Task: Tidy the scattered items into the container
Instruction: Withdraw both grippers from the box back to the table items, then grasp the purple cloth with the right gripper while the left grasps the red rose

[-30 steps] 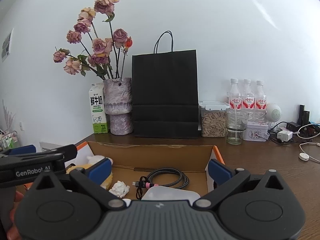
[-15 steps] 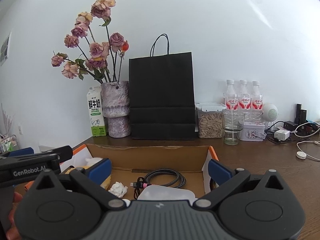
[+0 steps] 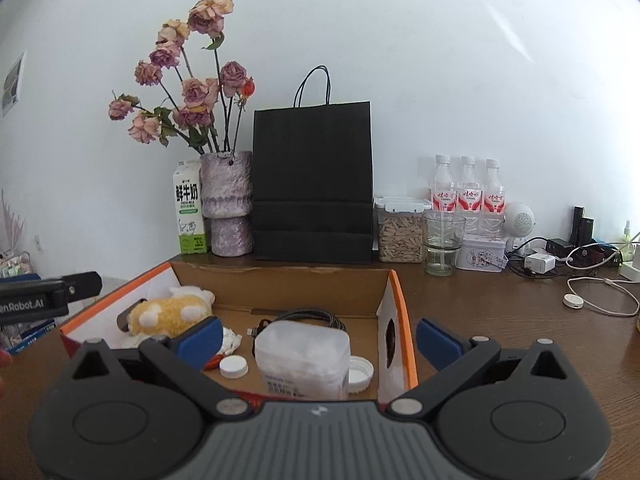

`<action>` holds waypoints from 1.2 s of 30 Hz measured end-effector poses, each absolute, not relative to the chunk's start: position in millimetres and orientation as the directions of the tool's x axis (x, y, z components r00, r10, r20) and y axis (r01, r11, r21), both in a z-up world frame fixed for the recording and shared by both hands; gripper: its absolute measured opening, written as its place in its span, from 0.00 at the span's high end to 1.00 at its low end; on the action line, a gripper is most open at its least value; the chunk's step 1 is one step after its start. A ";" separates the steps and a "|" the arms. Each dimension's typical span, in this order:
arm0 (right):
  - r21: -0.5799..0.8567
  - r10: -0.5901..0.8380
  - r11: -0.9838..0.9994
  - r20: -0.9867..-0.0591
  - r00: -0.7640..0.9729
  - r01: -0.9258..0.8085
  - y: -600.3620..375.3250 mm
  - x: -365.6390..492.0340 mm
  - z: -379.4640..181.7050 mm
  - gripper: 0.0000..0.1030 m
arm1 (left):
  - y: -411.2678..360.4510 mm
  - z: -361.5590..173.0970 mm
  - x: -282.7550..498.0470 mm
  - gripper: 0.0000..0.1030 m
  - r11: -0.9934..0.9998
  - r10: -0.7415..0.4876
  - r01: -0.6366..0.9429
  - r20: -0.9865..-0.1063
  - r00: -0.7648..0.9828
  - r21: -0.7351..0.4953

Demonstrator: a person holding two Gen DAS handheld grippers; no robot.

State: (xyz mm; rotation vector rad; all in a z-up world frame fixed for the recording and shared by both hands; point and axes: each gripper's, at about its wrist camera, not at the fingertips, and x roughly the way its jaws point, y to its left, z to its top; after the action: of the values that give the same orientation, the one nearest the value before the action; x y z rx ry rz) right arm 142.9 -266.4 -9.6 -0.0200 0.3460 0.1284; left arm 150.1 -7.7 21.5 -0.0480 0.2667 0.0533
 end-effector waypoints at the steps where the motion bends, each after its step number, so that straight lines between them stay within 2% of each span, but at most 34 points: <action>1: -0.015 0.110 0.992 -0.357 0.928 -0.124 -266.4 140.5 -12.1 0.00 | -5.5 20.0 147.2 0.00 0.998 0.047 -0.058 -0.270 0.962 -0.037; 4: -0.043 0.084 0.993 -0.409 0.908 -0.111 -271.1 134.8 -22.4 0.00 | 2.1 14.0 141.0 0.00 0.998 0.053 -0.064 -0.296 0.954 -0.027; 14: 0.022 0.091 0.995 -0.594 0.800 -0.097 -294.6 130.0 -60.3 0.00 | 23.4 -7.5 119.3 0.00 0.996 0.062 -0.082 -0.383 0.922 -0.036; 18: 0.028 0.112 0.992 -0.649 0.752 -0.123 -293.8 130.8 -72.8 0.00 | 22.2 -18.0 113.6 0.00 0.998 0.061 -0.067 -0.411 0.910 0.000; 24: 0.081 0.164 0.986 -0.643 0.748 -0.147 -291.2 134.6 -70.5 0.00 | 23.4 -17.6 107.5 0.00 0.999 0.041 -0.046 -0.405 0.913 -0.002; 36: 0.041 0.163 0.982 -0.666 0.728 -0.183 -272.1 153.3 -72.0 0.00 | 26.5 -19.6 107.5 0.00 0.998 0.046 -0.057 -0.411 0.910 -0.014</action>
State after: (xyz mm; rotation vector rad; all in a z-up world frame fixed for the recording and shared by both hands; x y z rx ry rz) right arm 153.3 -272.1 -72.0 -0.0280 0.7310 0.1906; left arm 107.5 26.5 -19.6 -0.0260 0.4236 0.0532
